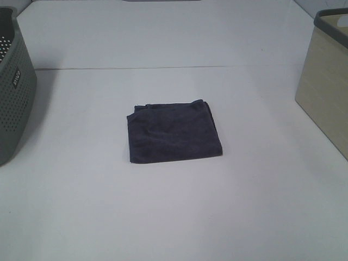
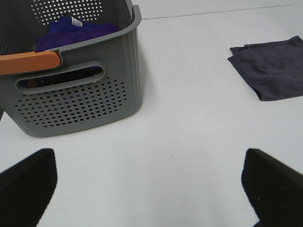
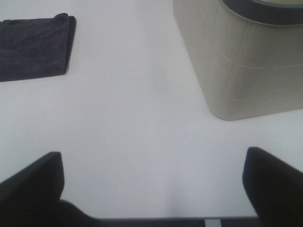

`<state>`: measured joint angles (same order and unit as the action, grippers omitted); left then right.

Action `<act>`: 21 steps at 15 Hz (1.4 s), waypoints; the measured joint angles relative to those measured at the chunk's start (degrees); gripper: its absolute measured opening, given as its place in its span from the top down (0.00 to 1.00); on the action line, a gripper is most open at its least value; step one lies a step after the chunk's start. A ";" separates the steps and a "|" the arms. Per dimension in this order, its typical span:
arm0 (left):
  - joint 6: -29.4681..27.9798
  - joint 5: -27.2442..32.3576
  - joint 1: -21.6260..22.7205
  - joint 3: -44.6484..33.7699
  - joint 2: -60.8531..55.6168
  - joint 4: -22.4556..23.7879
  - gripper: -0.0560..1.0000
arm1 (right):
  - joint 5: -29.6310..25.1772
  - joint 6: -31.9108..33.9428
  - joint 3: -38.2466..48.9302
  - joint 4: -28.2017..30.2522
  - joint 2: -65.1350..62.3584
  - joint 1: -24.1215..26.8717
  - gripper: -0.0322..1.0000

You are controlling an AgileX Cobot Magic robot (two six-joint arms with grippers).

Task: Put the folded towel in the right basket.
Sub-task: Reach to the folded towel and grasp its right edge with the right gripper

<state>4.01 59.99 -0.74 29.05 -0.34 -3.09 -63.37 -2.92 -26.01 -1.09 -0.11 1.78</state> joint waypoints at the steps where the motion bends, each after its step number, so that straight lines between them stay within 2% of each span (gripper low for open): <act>1: 0.00 0.00 0.00 0.00 0.00 0.00 0.01 | 0.00 0.00 0.00 0.00 0.00 0.00 0.01; 21: 0.00 0.00 0.00 0.00 0.00 0.00 0.01 | 0.00 0.00 0.00 0.00 0.00 0.00 0.02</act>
<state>4.01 59.99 -0.74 29.05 -0.34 -3.09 -63.37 -2.92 -26.01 -1.09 -0.11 1.78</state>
